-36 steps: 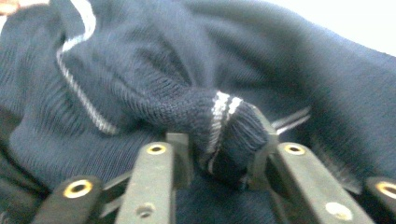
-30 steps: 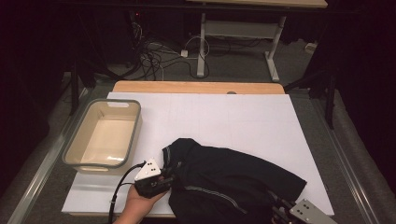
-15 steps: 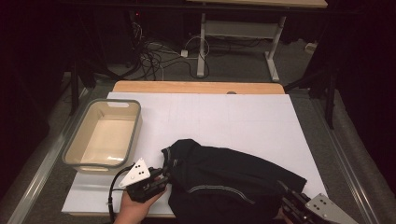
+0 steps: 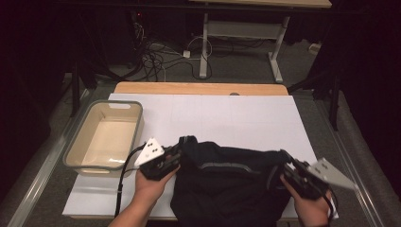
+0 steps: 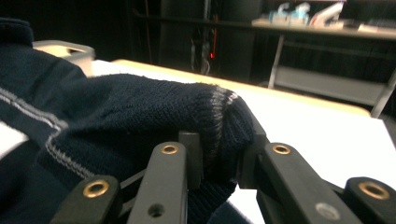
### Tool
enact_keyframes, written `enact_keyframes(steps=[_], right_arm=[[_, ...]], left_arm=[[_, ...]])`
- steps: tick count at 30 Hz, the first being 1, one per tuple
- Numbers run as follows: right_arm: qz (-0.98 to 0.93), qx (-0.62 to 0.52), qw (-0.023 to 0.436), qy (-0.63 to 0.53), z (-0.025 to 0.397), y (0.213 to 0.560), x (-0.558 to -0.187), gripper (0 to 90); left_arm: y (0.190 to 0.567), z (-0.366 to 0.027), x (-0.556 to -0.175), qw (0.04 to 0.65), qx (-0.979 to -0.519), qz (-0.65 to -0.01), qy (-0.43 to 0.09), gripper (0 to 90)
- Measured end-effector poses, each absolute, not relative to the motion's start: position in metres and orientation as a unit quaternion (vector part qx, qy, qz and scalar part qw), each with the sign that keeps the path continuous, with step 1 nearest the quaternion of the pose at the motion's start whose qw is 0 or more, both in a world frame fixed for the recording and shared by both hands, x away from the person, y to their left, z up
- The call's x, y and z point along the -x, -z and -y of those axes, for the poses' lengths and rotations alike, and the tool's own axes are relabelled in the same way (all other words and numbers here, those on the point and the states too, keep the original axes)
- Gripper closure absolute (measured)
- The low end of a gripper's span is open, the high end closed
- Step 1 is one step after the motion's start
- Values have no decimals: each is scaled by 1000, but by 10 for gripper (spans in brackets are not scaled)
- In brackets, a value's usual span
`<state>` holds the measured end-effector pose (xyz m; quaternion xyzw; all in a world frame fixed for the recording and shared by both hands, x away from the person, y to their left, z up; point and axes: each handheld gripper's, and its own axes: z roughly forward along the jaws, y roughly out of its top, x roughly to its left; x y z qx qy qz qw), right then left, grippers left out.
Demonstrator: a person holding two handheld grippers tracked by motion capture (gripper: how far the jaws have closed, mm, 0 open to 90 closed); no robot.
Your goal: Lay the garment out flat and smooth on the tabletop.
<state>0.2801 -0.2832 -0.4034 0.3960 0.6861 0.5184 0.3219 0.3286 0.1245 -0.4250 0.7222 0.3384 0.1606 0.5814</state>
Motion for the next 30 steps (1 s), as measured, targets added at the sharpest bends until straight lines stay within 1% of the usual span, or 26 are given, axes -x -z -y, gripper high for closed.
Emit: enact_keyframes(steps=[1,2,3,4,6,7,8,9,10,11,12,13,14,18,19,24,27,28,29,30], right_arm=[[-690,-403,316,-511,282,404,-298,777],[-699,-415,303,-497,278,402,-332,779],[-699,-415,303,-497,278,402,-332,779],[-705,-416,305,-487,274,396,-357,784],[-694,-418,327,-487,269,371,-393,787],[-681,-421,336,-495,268,355,-411,782],[-662,-452,340,-491,270,331,-450,572],[-662,-452,340,-491,270,331,-450,572],[-657,-484,321,-480,273,328,-469,455],[-659,-504,303,-469,275,331,-481,429],[-668,-507,300,-455,276,336,-487,409],[-675,-508,304,-442,276,342,-488,396],[-679,-505,301,-439,277,349,-486,395],[-693,-487,290,-445,282,372,-459,402],[-698,-483,287,-443,283,378,-450,402],[-713,-465,282,-443,286,401,-396,402],[-716,-460,273,-448,288,414,-363,402],[-717,-460,262,-453,288,423,-341,406],[-717,-460,262,-453,288,423,-341,406],[-718,-459,259,-454,288,427,-331,406]], left_arm=[[424,-121,-343,575,-723,-346,-162,732],[422,-120,-353,572,-723,-352,-161,737],[414,-118,-372,569,-720,-361,-164,737],[404,-117,-387,566,-718,-368,-172,738],[377,-116,-422,556,-710,-379,-208,738],[365,-114,-443,540,-711,-388,-230,735],[358,-114,-465,518,-715,-408,-235,636],[355,-113,-483,501,-717,-434,-216,636],[357,-112,-494,483,-724,-451,-198,529],[363,-110,-496,476,-728,-454,-195,497],[369,-107,-495,471,-733,-450,-195,497],[377,-105,-490,478,-735,-439,-193,492],[385,-104,-485,488,-737,-430,-183,456],[413,-106,-455,513,-742,-402,-153,452],[419,-107,-445,517,-744,-396,-148,432],[445,-119,-385,536,-750,-364,-135,431],[458,-130,-352,536,-755,-355,-133,431],[464,-136,-339,530,-761,-351,-130,430],[468,-141,-329,525,-765,-351,-129,430],[472,-146,-320,518,-769,-352,-128,430]])
